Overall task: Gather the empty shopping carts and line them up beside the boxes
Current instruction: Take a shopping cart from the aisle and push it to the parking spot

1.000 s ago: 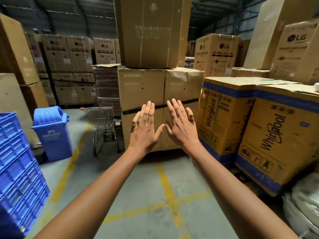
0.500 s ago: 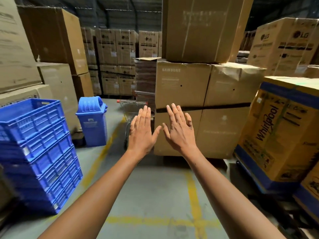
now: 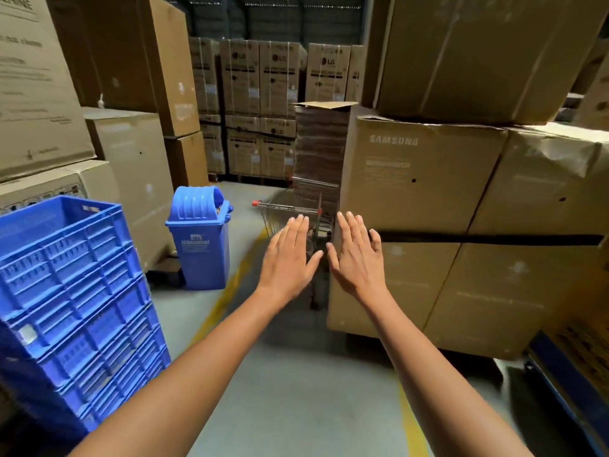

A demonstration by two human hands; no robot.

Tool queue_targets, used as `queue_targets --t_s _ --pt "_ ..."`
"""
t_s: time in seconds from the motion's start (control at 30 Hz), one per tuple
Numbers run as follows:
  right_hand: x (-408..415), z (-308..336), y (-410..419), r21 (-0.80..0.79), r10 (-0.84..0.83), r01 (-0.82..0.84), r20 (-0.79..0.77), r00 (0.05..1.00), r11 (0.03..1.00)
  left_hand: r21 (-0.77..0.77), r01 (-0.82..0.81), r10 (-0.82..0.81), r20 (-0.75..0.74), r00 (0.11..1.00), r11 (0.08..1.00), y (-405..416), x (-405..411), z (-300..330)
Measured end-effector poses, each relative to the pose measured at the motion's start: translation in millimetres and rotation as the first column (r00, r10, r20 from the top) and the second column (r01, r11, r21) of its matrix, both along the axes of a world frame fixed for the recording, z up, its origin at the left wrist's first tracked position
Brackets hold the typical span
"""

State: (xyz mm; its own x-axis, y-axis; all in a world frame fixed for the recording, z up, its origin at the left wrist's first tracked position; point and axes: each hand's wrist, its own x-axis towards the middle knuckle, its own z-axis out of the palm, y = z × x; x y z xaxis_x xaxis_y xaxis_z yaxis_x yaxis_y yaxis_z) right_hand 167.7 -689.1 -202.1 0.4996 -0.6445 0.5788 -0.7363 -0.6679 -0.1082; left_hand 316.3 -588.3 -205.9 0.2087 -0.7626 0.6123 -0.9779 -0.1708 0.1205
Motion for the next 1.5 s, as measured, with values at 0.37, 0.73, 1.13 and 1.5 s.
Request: queue_targets --t_s 0.37,0.73,1.13,1.5 --pt "163 -51 -252 0.035 0.085 -0.081 -0.098 0.992 0.996 0.157 -0.067 0.069 -0.01 0.998 0.985 -216 191 -70" --pt "339 -67 -532 0.184 0.151 -0.116 -0.192 0.97 0.976 0.271 -0.091 0.135 -0.148 0.98 0.958 -477 360 -72" --pt "525 -135 -740 0.403 0.184 -0.077 -0.234 0.955 0.912 0.421 0.021 0.075 -0.21 0.975 0.907 -717 519 -137" --pt "610 -260 -842 0.736 0.229 0.18 -0.418 0.879 0.653 0.711 0.107 -0.031 -0.119 0.992 0.695 -839 637 -252"
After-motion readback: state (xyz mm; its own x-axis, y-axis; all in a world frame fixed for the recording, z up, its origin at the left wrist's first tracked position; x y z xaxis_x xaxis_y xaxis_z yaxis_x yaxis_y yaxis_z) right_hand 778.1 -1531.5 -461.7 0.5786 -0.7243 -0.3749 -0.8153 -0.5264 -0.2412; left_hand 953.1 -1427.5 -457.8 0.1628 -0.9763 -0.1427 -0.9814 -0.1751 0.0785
